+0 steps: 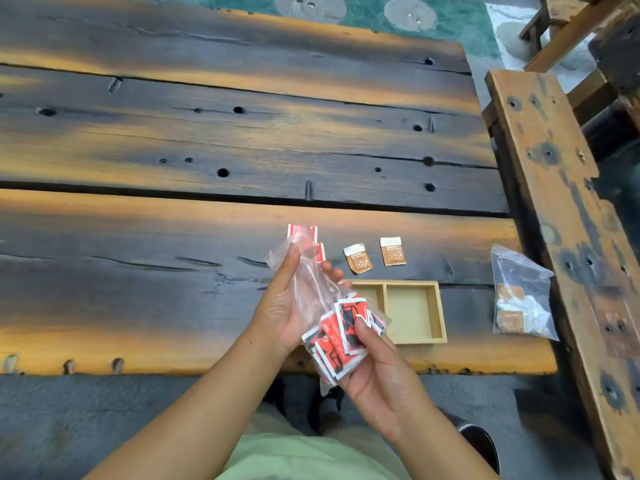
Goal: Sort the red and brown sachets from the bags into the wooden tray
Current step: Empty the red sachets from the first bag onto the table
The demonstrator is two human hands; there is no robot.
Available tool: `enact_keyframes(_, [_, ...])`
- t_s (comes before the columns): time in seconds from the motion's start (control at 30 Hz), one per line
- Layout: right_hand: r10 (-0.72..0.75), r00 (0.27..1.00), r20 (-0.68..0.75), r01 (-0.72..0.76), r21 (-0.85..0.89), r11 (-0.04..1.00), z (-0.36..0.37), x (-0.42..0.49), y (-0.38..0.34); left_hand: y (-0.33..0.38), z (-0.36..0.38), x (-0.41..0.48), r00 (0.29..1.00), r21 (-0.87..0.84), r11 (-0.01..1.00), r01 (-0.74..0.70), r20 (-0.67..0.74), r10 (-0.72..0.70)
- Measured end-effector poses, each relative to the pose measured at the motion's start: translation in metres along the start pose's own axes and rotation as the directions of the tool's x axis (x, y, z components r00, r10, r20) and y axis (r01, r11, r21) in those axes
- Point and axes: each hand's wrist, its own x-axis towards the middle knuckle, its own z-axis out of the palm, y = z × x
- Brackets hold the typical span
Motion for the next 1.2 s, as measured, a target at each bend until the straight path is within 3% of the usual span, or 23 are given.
enact_keyframes(0.27, [0.117, 0.977, -0.179, -0.108, 0.06, 0.992, 0.004, -0.019, 0.012, -0.04, -0.051, 0.013, 0.978, -0.071, 0.982, 0.173, -0.109, -0.18])
enact_keyframes(0.43, [0.123, 0.961, -0.248, -0.096, 0.117, 0.988, 0.008, -0.016, 0.01, -0.044, -0.051, 0.011, 0.96, -0.078, 0.967, 0.242, -0.127, -0.25])
enact_keyframes(0.73, [0.105, 0.949, -0.298, -0.079, 0.099, 0.992, 0.017, -0.023, 0.012, -0.049, -0.054, -0.001, 0.917, -0.118, 0.921, 0.37, -0.113, -0.383])
enact_keyframes(1.2, [0.175, 0.935, -0.309, -0.196, -0.036, 0.98, 0.024, -0.026, 0.015, -0.044, -0.067, -0.007, 0.874, -0.299, 0.87, 0.393, -0.172, -0.454])
